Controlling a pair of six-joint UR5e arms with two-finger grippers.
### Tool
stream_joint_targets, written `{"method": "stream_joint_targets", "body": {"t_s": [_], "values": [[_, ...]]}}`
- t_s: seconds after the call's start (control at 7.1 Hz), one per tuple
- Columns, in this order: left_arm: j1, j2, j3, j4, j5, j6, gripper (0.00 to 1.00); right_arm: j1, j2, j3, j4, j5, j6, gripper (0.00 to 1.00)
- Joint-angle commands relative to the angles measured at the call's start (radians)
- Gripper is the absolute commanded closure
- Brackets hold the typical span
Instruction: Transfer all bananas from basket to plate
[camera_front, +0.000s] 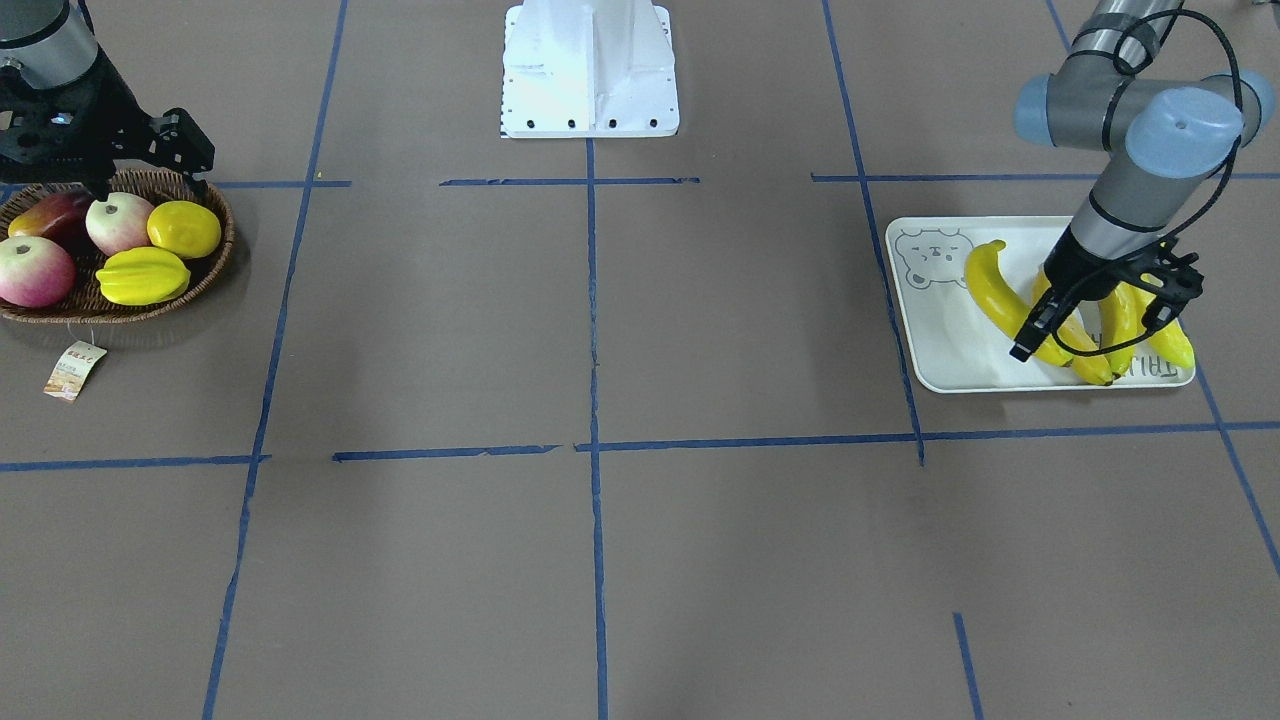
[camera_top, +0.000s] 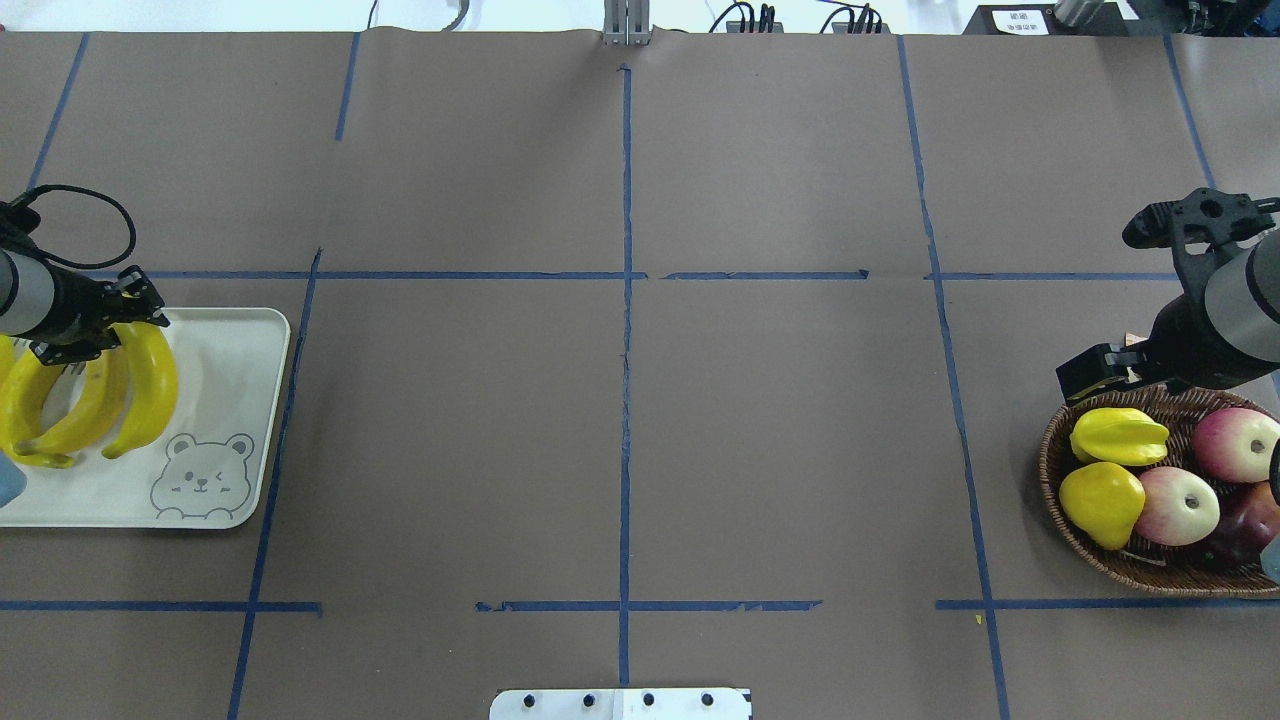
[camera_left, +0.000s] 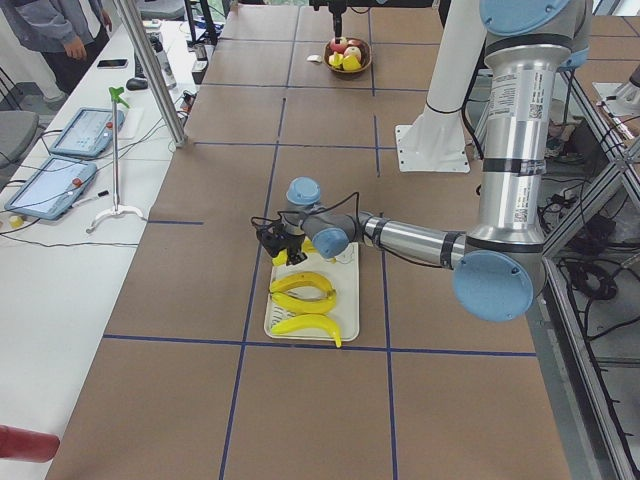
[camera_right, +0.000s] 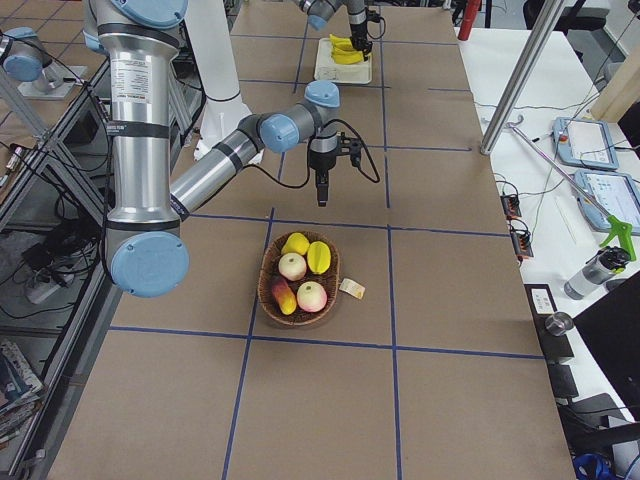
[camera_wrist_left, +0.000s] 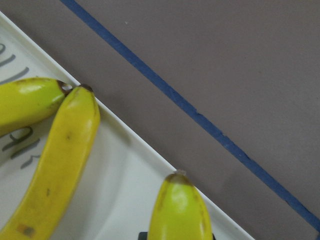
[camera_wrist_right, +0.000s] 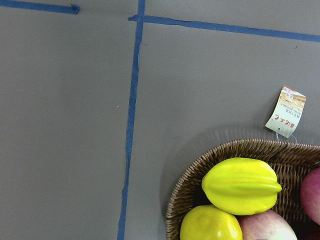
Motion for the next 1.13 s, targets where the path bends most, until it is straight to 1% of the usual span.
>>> {"method": "stream_joint_targets", "body": {"t_s": [0.0,0.14,0.28,0.42,0.56,0.7,0.84,0.99], "values": [[-0.011,0.004,0.073,-0.098,-0.003,0.037,0.67,0.0,0.002,0.003,0.0,0.002,0.003,0.0],[-0.011,0.002,0.064,-0.1,-0.004,0.037,0.01,0.0,0.003,0.004,0.0,0.002,0.003,0.0],[-0.012,0.004,0.063,-0.1,-0.02,0.038,0.0,0.0,0.003,0.004,0.0,0.002,0.003,0.0],[-0.07,-0.003,0.06,-0.098,-0.112,0.041,0.0,0.002,0.005,0.004,0.0,0.002,0.003,0.0],[-0.159,-0.006,0.048,-0.094,-0.226,0.081,0.0,0.008,0.005,0.01,0.0,0.003,0.001,0.0],[-0.234,-0.004,0.041,-0.089,-0.304,0.204,0.0,0.015,0.002,0.016,0.0,0.003,0.0,0.0],[-0.279,-0.001,0.038,-0.069,-0.349,0.359,0.0,0.026,-0.001,0.016,0.0,0.003,-0.003,0.0],[-0.287,0.002,0.037,-0.052,-0.351,0.511,0.0,0.044,-0.003,0.009,-0.002,0.003,-0.006,0.0]]}}
